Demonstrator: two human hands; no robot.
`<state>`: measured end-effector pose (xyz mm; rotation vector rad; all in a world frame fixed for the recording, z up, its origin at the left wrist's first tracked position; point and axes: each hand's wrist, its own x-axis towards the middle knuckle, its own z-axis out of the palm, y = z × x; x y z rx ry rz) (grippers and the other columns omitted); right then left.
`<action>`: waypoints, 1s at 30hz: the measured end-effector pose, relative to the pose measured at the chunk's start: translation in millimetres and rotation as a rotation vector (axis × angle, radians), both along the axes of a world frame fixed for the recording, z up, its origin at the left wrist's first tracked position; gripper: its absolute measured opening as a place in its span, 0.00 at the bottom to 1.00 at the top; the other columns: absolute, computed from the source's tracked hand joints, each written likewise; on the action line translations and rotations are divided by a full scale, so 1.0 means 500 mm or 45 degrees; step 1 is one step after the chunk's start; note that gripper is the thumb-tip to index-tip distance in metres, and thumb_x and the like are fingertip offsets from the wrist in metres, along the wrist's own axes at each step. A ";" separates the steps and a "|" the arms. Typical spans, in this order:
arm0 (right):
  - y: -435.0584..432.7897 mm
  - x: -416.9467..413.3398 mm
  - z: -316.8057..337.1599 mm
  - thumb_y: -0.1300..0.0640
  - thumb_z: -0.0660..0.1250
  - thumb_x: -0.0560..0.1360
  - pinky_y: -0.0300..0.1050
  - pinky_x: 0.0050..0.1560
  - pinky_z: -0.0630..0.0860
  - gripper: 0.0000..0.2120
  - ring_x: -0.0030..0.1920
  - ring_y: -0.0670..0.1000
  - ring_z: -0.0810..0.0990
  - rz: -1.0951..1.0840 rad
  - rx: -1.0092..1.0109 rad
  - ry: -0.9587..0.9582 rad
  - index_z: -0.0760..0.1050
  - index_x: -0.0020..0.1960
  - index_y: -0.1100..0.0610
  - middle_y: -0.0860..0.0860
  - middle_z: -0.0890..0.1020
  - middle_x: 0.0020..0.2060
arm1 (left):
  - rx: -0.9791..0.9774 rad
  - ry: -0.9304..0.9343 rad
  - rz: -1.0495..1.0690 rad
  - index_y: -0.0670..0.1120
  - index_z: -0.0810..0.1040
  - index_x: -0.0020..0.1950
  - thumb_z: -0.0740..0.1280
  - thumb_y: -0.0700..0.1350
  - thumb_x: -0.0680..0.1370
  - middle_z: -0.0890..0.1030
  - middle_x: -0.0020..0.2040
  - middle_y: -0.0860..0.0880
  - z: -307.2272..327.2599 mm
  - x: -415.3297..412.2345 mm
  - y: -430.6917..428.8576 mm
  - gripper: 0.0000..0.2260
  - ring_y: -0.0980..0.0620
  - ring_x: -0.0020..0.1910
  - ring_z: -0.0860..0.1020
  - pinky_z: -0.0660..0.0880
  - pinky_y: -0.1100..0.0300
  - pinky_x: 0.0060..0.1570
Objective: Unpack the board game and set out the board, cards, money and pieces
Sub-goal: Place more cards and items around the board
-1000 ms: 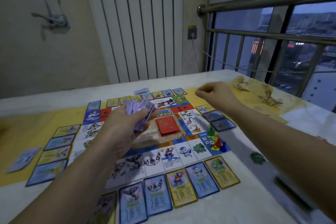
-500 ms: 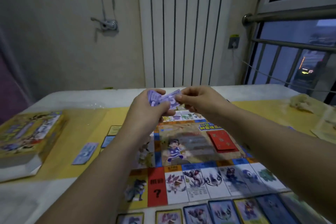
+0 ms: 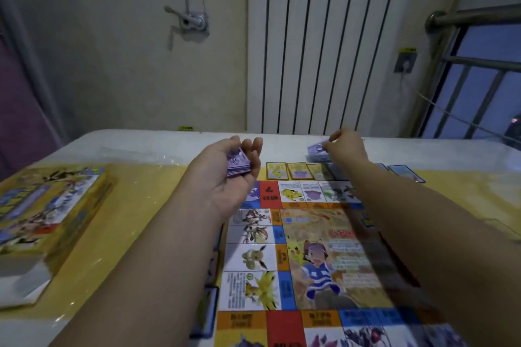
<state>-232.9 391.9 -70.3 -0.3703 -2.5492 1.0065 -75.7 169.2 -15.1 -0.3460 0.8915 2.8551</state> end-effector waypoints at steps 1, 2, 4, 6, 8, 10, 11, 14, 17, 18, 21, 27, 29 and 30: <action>0.001 -0.012 -0.005 0.53 0.67 0.76 0.51 0.54 0.71 0.08 0.53 0.58 0.75 -0.037 0.059 -0.042 0.72 0.51 0.56 0.58 0.79 0.53 | -0.014 0.003 0.010 0.38 0.72 0.46 0.59 0.37 0.80 0.77 0.43 0.43 0.001 -0.003 -0.004 0.05 0.51 0.35 0.79 0.75 0.68 0.27; 0.004 -0.021 -0.008 0.51 0.67 0.75 0.51 0.57 0.69 0.11 0.56 0.59 0.75 -0.089 0.133 -0.090 0.74 0.54 0.56 0.57 0.79 0.54 | -0.022 0.008 0.017 0.38 0.72 0.48 0.59 0.36 0.80 0.76 0.44 0.43 0.002 -0.005 -0.007 0.04 0.50 0.37 0.78 0.76 0.67 0.27; 0.006 -0.022 -0.005 0.46 0.66 0.75 0.51 0.58 0.67 0.17 0.60 0.59 0.72 -0.191 0.278 -0.145 0.74 0.59 0.55 0.57 0.77 0.57 | -0.029 0.024 0.024 0.39 0.72 0.54 0.58 0.35 0.80 0.75 0.45 0.42 0.004 -0.007 -0.010 0.05 0.49 0.39 0.78 0.77 0.65 0.26; 0.004 -0.014 0.002 0.46 0.65 0.76 0.51 0.58 0.67 0.17 0.60 0.59 0.72 -0.186 0.315 -0.105 0.74 0.60 0.55 0.57 0.77 0.58 | -0.049 0.039 0.032 0.40 0.71 0.58 0.56 0.34 0.80 0.75 0.46 0.41 0.006 -0.003 -0.010 0.09 0.47 0.41 0.78 0.78 0.62 0.27; -0.002 0.004 0.015 0.46 0.64 0.76 0.51 0.57 0.69 0.16 0.58 0.57 0.74 -0.083 0.319 -0.035 0.74 0.60 0.54 0.56 0.78 0.56 | -0.088 0.073 0.046 0.39 0.70 0.60 0.54 0.33 0.80 0.77 0.47 0.39 0.011 0.004 -0.008 0.10 0.46 0.41 0.78 0.79 0.60 0.27; -0.014 0.033 0.038 0.47 0.64 0.77 0.50 0.55 0.74 0.15 0.53 0.54 0.77 0.095 0.338 -0.003 0.75 0.58 0.54 0.54 0.80 0.53 | -0.198 0.141 0.069 0.38 0.69 0.61 0.54 0.32 0.81 0.79 0.47 0.39 0.013 0.016 -0.008 0.11 0.47 0.42 0.80 0.79 0.60 0.28; -0.024 0.052 0.056 0.48 0.64 0.77 0.49 0.52 0.74 0.14 0.50 0.52 0.77 0.205 0.328 0.004 0.75 0.58 0.55 0.53 0.80 0.52 | -0.290 0.178 0.080 0.37 0.70 0.61 0.54 0.32 0.81 0.80 0.46 0.40 0.014 0.023 -0.010 0.11 0.48 0.42 0.80 0.79 0.61 0.30; -0.073 0.133 0.121 0.51 0.63 0.78 0.40 0.44 0.70 0.13 0.45 0.48 0.75 0.537 0.227 -0.013 0.77 0.55 0.59 0.50 0.79 0.44 | -0.574 0.251 0.120 0.38 0.72 0.61 0.57 0.34 0.81 0.82 0.46 0.43 0.008 0.054 -0.028 0.10 0.51 0.42 0.82 0.79 0.64 0.32; -0.145 0.247 0.179 0.47 0.63 0.78 0.38 0.40 0.70 0.15 0.45 0.48 0.76 0.879 -0.052 -0.099 0.77 0.55 0.58 0.48 0.80 0.44 | -0.773 0.299 0.157 0.42 0.76 0.55 0.60 0.36 0.80 0.84 0.41 0.49 -0.002 0.105 -0.050 0.07 0.55 0.40 0.83 0.77 0.67 0.33; -0.171 0.285 0.192 0.46 0.63 0.77 0.39 0.41 0.71 0.15 0.45 0.47 0.76 0.991 -0.117 -0.153 0.77 0.55 0.57 0.48 0.81 0.45 | -0.816 0.316 0.170 0.43 0.77 0.52 0.60 0.37 0.80 0.84 0.40 0.51 -0.006 0.126 -0.058 0.06 0.56 0.39 0.83 0.77 0.67 0.33; -0.243 0.384 0.197 0.44 0.69 0.72 0.40 0.41 0.72 0.11 0.42 0.47 0.77 1.210 -0.107 -0.222 0.79 0.45 0.52 0.49 0.82 0.42 | -0.888 0.342 0.206 0.45 0.79 0.48 0.63 0.37 0.79 0.84 0.37 0.51 -0.016 0.191 -0.075 0.06 0.56 0.37 0.83 0.76 0.68 0.31; -0.348 0.483 0.156 0.57 0.77 0.67 0.39 0.33 0.71 0.10 0.36 0.52 0.78 1.235 -0.353 -0.242 0.77 0.38 0.60 0.62 0.82 0.37 | -0.982 0.321 0.366 0.48 0.80 0.44 0.63 0.31 0.76 0.82 0.33 0.49 -0.044 0.287 -0.130 0.13 0.56 0.33 0.81 0.70 0.68 0.25; -0.374 0.497 0.140 0.58 0.77 0.67 0.38 0.32 0.68 0.09 0.36 0.52 0.76 1.210 -0.434 -0.253 0.77 0.37 0.58 0.58 0.80 0.36 | -1.028 0.302 0.448 0.48 0.81 0.44 0.64 0.32 0.76 0.82 0.31 0.51 -0.056 0.305 -0.149 0.12 0.57 0.32 0.81 0.70 0.66 0.27; -0.385 0.502 0.133 0.58 0.76 0.68 0.38 0.32 0.68 0.09 0.36 0.51 0.76 1.195 -0.448 -0.258 0.77 0.36 0.58 0.57 0.80 0.35 | -1.064 0.292 0.489 0.48 0.81 0.45 0.65 0.34 0.75 0.82 0.31 0.51 -0.064 0.311 -0.157 0.10 0.56 0.33 0.82 0.71 0.64 0.29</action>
